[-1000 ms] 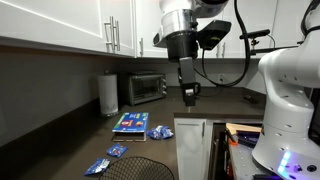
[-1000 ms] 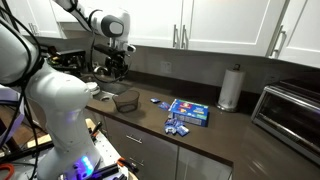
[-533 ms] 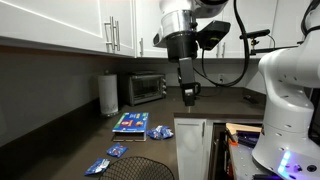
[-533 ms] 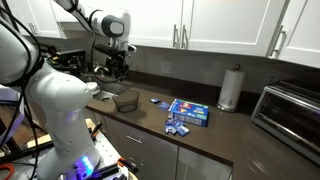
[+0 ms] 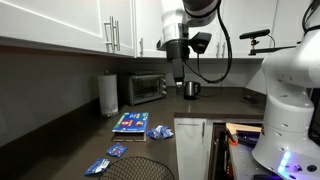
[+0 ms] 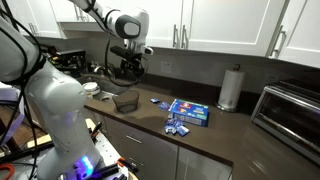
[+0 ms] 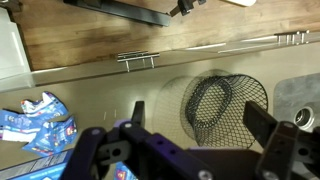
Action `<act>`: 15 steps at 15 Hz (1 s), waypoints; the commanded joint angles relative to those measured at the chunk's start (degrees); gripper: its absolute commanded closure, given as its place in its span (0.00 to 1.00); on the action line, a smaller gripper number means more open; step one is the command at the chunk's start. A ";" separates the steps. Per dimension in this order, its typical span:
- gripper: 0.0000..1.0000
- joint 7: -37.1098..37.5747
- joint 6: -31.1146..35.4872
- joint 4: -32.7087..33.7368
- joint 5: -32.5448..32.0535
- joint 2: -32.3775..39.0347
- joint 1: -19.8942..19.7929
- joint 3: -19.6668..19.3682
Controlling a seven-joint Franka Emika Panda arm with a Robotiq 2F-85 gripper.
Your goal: Move one blue sachet from the right pile to the left of the box
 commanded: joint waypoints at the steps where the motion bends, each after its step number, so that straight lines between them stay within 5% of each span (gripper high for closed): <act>1: 0.00 -7.03 1.38 2.09 -0.99 4.11 -3.14 -4.26; 11: 0.00 -4.15 20.13 8.31 -10.91 21.79 -11.27 -6.80; 15: 0.00 -5.55 20.48 8.05 -9.49 22.25 -11.30 -6.84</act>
